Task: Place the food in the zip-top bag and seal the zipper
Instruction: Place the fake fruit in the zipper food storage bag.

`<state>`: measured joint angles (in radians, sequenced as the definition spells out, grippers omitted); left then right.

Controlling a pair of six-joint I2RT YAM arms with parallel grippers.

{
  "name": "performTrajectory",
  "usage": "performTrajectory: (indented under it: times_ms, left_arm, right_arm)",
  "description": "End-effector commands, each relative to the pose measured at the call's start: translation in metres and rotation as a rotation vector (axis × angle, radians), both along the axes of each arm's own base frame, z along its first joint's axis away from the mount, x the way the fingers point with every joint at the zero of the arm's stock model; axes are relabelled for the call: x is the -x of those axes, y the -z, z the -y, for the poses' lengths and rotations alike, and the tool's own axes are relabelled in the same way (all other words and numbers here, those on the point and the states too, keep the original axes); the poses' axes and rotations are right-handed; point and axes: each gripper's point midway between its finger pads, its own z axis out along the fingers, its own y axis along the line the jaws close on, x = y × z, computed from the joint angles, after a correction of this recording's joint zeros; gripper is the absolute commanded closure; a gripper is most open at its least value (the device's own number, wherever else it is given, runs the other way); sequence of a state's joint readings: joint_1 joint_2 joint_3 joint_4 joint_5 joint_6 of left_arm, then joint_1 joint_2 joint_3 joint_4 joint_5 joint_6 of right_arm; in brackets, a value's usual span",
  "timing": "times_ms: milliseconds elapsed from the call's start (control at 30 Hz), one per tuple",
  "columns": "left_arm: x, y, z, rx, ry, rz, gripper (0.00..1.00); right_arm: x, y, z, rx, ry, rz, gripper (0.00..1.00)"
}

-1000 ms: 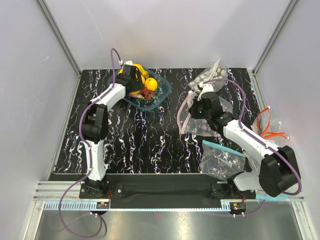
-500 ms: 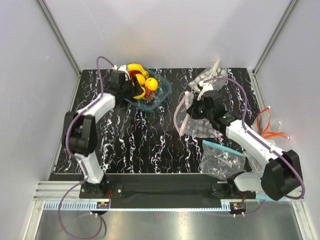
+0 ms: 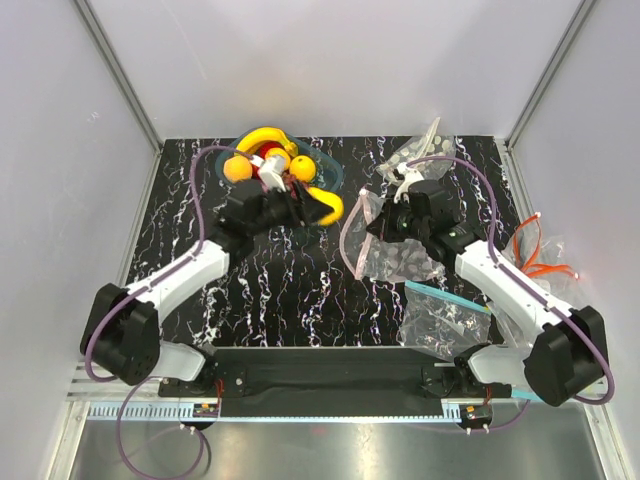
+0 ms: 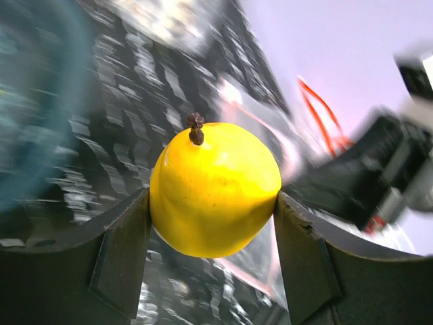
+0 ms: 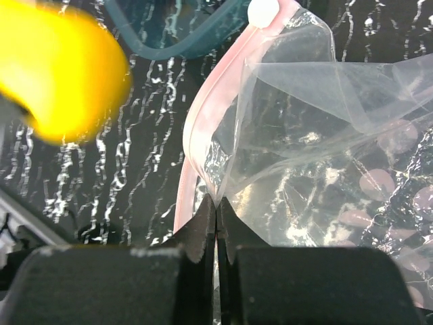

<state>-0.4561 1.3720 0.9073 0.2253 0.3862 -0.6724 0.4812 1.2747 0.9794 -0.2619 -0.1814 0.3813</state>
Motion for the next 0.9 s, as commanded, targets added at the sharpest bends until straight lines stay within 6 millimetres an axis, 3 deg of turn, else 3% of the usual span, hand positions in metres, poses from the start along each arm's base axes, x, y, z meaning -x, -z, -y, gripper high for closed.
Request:
performTrajectory:
  times_ms: [0, 67, 133, 433, 733, 867]
  left_arm:
    - [0.030, -0.024, 0.034, 0.074, 0.091, 0.073, 0.59]
    - [0.045, -0.020, 0.053, 0.072, 0.130, 0.078, 0.60]
    - [0.048, -0.006, 0.065, 0.043, 0.139, 0.060, 0.60]
    - [0.041, 0.031, 0.080, -0.024, 0.131, -0.004, 0.63]
    - [0.027, 0.045, 0.073, -0.124, 0.080, -0.002, 0.63]
    - [0.034, 0.036, 0.085, -0.087, 0.138, 0.013, 0.62]
  right_arm:
    - [0.002, -0.043, -0.008, -0.095, -0.020, 0.054, 1.00]
    - [0.004, -0.047, -0.010, -0.109, -0.027, 0.053, 1.00]
    - [0.006, -0.050, -0.011, -0.122, -0.033, 0.052, 1.00]
    - [0.018, -0.070, -0.016, -0.187, -0.070, 0.069, 1.00]
    - [0.024, -0.077, -0.017, -0.197, -0.088, 0.070, 1.00]
    - [0.024, -0.080, -0.022, -0.225, -0.109, 0.073, 1.00]
